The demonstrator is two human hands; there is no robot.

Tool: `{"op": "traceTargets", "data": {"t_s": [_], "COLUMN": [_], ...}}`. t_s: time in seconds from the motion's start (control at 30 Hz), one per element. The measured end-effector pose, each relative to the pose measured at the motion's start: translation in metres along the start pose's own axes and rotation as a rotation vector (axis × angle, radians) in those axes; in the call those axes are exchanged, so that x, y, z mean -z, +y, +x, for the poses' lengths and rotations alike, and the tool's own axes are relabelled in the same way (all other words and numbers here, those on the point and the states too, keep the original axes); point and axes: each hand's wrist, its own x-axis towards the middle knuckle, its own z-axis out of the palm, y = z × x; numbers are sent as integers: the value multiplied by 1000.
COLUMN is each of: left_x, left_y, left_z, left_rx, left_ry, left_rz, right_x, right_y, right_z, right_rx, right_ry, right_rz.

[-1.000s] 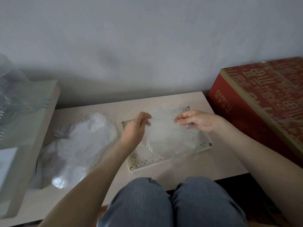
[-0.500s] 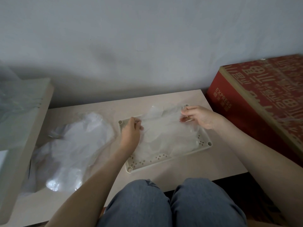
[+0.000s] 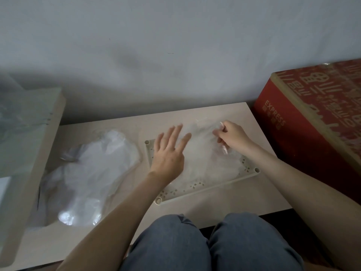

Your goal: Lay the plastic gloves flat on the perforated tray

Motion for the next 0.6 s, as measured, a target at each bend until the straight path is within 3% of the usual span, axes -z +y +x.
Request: {"op": "traceTargets", "data": {"t_s": [0.1, 0.2, 0.47, 0.6], "left_x": [-3, -12, -30, -31], "left_y": [-3, -6, -11, -10], "left_z": [-3, -6, -9, -8], "left_rx": [-239, -219, -86, -98], "left_ry": [-305, -573, -620, -619], "left_rz": [34, 97, 16, 13], "right_x": [-3, -2, 11, 8], "right_y": [-2, -2, 8, 10], "right_z": [0, -3, -14, -22], "right_rx": [31, 86, 0, 306], "right_ry": [-9, -9, -184, -56], "right_rz": [18, -37, -133, -408]}}
